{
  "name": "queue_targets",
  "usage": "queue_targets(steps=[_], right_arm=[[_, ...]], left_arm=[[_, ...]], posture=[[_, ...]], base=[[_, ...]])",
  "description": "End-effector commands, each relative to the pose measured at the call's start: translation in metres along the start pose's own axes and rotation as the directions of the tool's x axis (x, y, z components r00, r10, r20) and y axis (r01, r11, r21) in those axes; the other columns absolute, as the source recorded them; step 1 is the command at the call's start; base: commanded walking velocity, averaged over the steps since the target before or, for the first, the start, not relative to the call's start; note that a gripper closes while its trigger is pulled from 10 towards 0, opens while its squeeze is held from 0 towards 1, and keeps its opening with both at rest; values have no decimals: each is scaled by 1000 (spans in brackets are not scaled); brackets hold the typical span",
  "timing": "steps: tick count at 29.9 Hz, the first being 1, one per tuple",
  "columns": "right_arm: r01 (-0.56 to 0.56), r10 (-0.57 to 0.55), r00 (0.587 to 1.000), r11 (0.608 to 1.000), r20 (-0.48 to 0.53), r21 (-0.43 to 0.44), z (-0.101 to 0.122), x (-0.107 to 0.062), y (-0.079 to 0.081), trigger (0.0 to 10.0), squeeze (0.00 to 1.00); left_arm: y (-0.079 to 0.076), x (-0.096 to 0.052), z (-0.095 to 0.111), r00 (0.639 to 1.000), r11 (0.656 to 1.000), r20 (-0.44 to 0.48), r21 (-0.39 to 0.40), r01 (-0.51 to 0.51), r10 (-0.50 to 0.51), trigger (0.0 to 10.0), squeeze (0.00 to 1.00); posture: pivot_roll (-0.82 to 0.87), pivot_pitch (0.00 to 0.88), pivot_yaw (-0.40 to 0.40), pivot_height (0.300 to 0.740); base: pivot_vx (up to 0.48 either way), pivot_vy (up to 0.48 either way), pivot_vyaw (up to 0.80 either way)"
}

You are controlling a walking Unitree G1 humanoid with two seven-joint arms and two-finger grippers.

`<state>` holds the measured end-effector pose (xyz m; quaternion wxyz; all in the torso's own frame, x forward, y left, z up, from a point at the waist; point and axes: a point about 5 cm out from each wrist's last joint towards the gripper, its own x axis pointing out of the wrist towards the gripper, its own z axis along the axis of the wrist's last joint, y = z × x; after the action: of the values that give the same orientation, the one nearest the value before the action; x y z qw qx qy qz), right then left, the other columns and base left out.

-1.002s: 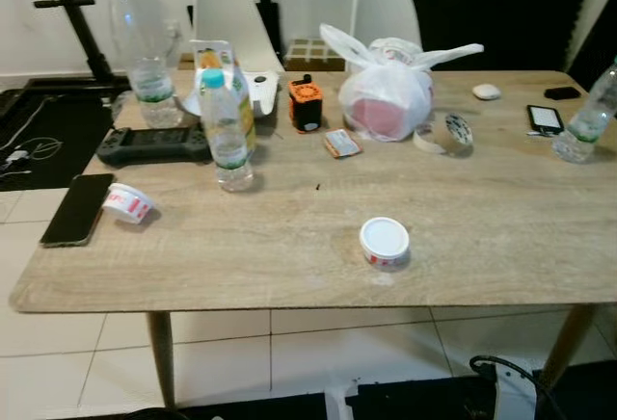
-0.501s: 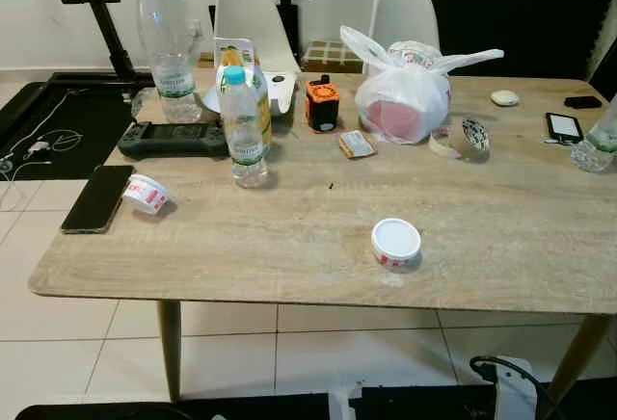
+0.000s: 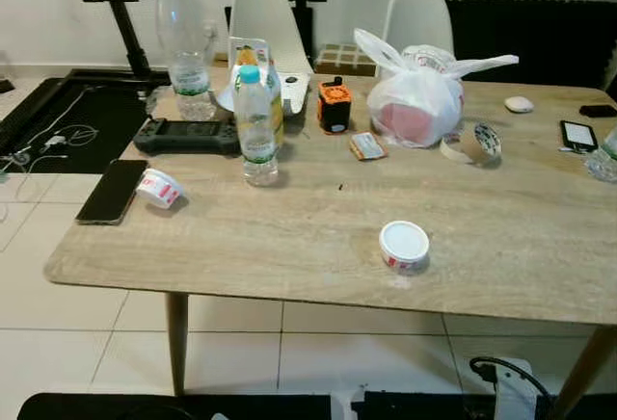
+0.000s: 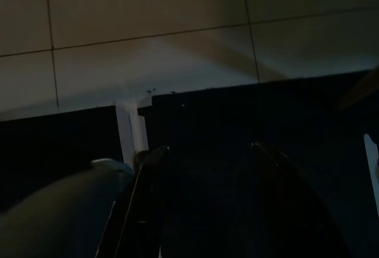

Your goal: Restocking fridge

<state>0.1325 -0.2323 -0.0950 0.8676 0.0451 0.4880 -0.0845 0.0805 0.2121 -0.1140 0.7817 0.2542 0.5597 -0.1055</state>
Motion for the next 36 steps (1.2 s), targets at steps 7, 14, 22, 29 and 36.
queue_targets(steps=[7,14,22,29,36], right_arm=[[9,-9,1000,1000,5,3,1,0,-2,10000,0],[8,-8,1000,1000,5,3,1,0,-2,10000,0],[9,-9,1000,1000,4,3,1,0,-2,10000,0],[9,-9,1000,1000,5,4,1,0,-2,10000,0],[9,-9,1000,1000,4,2,1,0,-2,10000,0]], left_arm=[[-2,3,32,992,1000,124,-17,3,-1,10000,306],[-2,3,32,992,1000,123,-23,4,-1,10000,298],[-2,3,32,993,1000,122,-22,5,-3,10000,298],[-2,3,33,992,1000,124,-5,6,-6,10000,341],[-2,3,33,992,1000,123,-9,6,-5,10000,329]], posture=[[5,0,-45,740],[5,0,-44,740],[5,0,-44,740],[4,0,-44,740],[5,0,-45,740]], base=[[0,-49,0],[0,0,0],[0,0,0],[0,-325,0],[0,-438,0]])
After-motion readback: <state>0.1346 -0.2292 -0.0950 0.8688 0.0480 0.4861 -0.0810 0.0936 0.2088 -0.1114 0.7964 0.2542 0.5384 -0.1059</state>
